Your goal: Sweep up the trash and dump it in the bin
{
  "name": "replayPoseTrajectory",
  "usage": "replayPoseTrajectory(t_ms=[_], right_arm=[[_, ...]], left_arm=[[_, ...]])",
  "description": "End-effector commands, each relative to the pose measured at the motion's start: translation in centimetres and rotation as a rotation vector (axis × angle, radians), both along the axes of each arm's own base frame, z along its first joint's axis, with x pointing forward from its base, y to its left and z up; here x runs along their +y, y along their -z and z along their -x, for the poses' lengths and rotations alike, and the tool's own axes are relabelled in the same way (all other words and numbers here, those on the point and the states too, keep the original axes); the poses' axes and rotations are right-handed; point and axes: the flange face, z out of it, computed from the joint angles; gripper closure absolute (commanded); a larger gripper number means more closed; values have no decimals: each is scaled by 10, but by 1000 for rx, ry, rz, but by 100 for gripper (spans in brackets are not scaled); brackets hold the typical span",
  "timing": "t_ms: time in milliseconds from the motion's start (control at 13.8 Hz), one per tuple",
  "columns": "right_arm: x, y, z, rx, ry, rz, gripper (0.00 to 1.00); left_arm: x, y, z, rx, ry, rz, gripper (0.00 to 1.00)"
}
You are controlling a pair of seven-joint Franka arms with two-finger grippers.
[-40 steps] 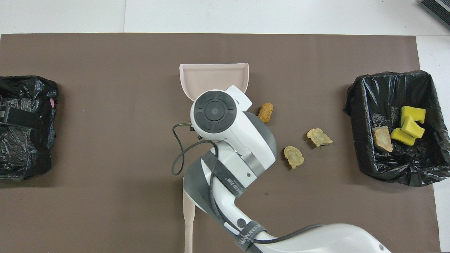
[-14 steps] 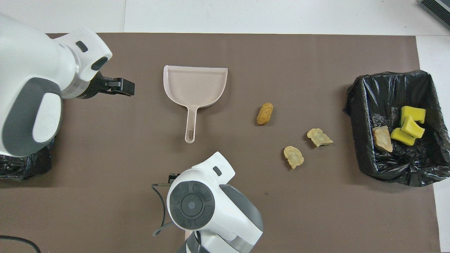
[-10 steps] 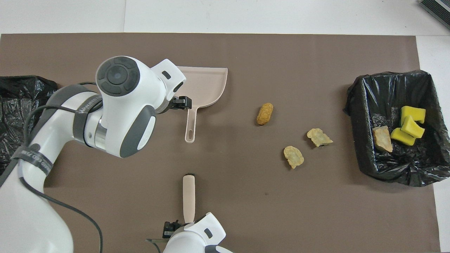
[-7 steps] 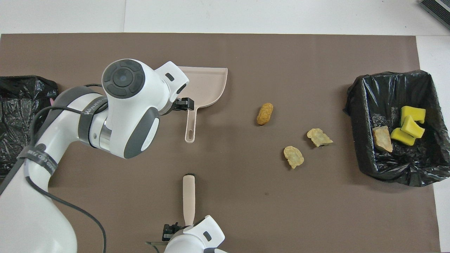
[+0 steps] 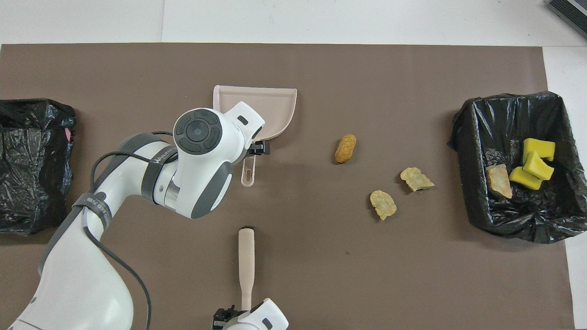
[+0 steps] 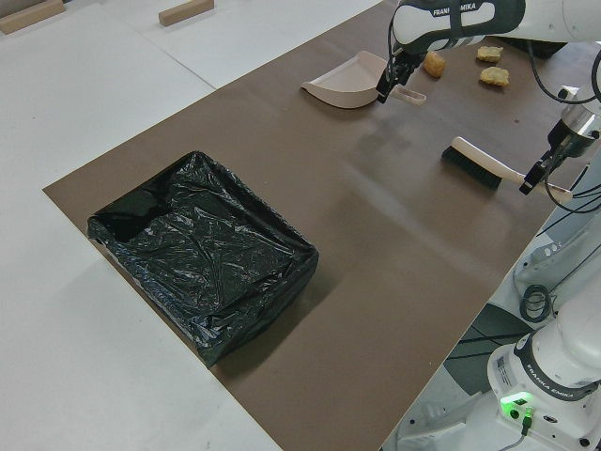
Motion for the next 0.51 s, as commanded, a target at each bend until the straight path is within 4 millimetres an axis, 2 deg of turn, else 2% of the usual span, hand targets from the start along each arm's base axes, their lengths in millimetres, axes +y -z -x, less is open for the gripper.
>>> replayPoseTrajectory(t_ms=[0, 218, 291, 436], right_arm=[[4, -2, -4, 16, 21, -5, 100], [-2, -13, -9, 38, 50, 45, 100], [-9, -23, -12, 36, 71, 51, 100], [-26, -31, -26, 55, 122, 97, 100]], left_arm=[[-4, 7, -2, -26, -30, 5, 1], [-6, 3, -6, -32, -27, 1, 20], [-7, 0, -7, -32, -26, -2, 35], [-7, -2, -9, -43, -8, -23, 53]])
